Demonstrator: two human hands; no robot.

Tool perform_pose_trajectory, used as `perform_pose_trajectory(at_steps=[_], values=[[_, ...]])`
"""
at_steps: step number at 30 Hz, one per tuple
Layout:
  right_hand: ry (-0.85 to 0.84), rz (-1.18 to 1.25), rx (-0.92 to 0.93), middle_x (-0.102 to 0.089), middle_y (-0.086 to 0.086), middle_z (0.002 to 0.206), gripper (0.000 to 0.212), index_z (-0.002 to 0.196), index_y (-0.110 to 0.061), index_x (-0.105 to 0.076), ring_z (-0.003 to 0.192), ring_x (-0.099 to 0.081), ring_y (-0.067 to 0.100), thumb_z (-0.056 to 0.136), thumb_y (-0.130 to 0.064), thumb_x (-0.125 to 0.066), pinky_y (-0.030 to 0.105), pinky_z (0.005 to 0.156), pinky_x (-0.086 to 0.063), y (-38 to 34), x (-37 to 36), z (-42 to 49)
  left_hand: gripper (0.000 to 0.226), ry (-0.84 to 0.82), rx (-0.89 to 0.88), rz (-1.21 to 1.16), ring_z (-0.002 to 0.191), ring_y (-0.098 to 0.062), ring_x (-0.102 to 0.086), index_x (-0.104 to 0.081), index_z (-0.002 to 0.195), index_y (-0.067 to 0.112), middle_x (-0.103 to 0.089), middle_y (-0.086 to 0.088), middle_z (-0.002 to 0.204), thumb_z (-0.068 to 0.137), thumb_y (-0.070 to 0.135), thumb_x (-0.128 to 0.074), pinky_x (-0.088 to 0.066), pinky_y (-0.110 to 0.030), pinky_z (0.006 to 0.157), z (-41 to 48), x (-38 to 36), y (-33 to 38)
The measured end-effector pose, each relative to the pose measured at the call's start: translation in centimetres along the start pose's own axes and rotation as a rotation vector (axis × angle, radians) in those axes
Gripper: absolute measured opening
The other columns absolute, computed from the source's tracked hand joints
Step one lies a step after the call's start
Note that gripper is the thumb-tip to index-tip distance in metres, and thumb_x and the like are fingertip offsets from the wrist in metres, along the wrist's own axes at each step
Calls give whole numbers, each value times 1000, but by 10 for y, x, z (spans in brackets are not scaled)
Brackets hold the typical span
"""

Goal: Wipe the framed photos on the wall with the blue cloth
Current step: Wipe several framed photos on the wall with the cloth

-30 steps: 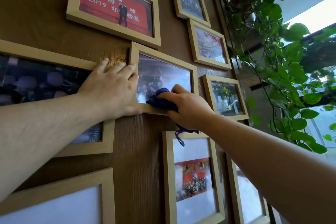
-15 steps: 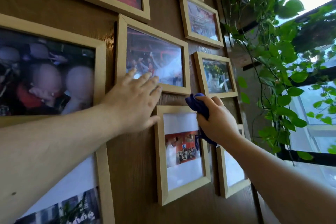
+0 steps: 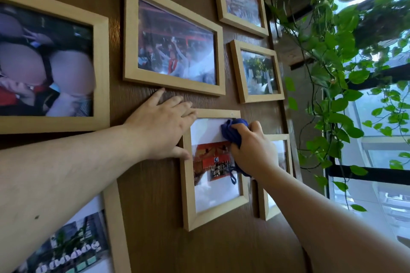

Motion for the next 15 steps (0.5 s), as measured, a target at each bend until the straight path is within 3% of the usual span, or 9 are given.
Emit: perform_pose_trajectory(at_steps=[4, 7, 10, 15], values=[[-4, 100, 51, -43, 4, 115, 45, 128, -26, -42, 78, -53, 24, 86, -40, -51, 34, 62, -48, -33, 4, -1, 101, 15, 2, 3, 146, -24, -6, -8, 151, 22, -12, -4, 160, 74, 78, -43, -6, -54, 117, 3, 0, 0], [12, 141, 211, -42, 2, 119, 47, 130, -27, -42, 82, -53, 19, 88, -49, -49, 32, 66, -49, -70, 10, -10, 99, 35, 11, 2, 146, -24, -8, -11, 151, 23, -14, -4, 160, 75, 75, -46, -8, -54, 117, 4, 2, 0], [15, 119, 357, -45, 2, 114, 43, 128, -27, -46, 77, -52, 18, 89, -46, -50, 33, 61, -51, -88, 11, -20, 96, 53, 8, -3, 146, -25, -9, -12, 151, 23, -15, -4, 159, 77, 72, -49, -8, -55, 117, 3, 4, 0], [53, 17, 248, -48, -1, 105, 35, 119, -31, -53, 73, -54, 21, 85, -41, -55, 33, 55, -48, -39, 6, -17, 100, 71, 7, 4, 145, -25, -11, -15, 150, 21, -19, -5, 158, 73, 76, -48, -9, -54, 117, 2, 3, 0]])
Point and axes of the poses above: each hand's wrist, its own z-axis towards the middle knuckle, its own x-axis out of the back of the hand, y = z × x, the point moved 10 cm from there along z, towards the middle knuckle
